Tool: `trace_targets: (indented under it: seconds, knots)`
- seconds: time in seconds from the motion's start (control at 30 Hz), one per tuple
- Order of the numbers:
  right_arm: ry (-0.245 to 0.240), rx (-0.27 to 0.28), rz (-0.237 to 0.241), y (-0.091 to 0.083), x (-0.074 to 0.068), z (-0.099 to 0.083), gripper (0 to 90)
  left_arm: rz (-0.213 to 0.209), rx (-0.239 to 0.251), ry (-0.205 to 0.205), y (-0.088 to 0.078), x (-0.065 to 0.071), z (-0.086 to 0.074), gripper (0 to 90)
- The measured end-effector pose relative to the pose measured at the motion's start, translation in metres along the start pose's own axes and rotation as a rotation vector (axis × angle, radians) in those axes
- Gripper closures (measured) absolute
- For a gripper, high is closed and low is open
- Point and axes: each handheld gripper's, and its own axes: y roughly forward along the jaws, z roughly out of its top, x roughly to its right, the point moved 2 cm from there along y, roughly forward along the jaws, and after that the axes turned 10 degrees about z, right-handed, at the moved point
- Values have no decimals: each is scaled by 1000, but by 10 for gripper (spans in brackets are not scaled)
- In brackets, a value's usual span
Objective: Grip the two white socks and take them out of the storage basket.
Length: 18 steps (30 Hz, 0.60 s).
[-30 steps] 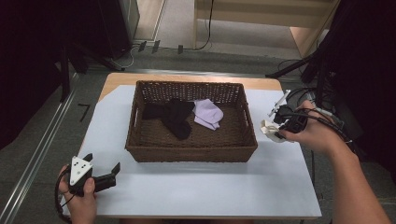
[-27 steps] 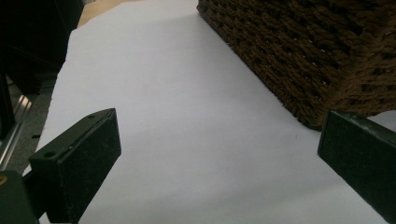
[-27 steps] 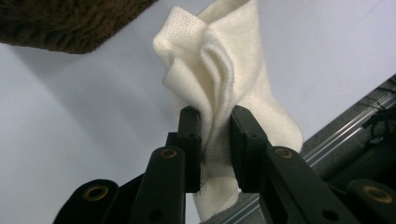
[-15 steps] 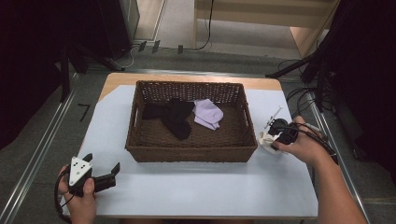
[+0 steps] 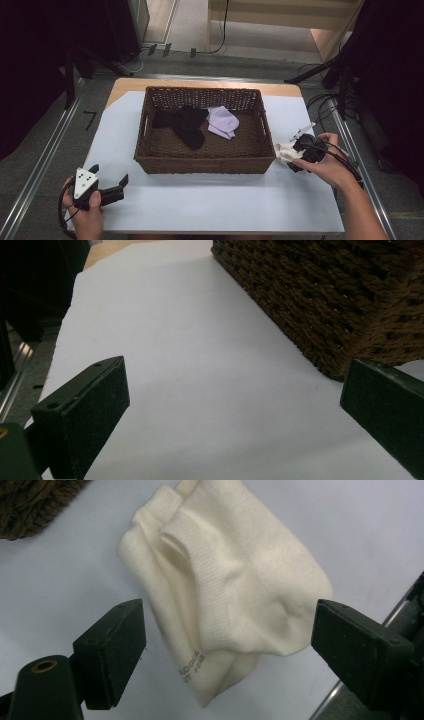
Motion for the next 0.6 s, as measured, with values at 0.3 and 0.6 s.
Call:
trace_targets:
  seconds: [0.3, 0.6]
  knots:
    - [70, 187, 11, 2, -7, -30, 82, 0, 0, 5, 0, 0, 0, 2]
    - [202, 492, 12, -2, -10, -68, 87, -2, 3, 7, -1, -1, 0, 2]
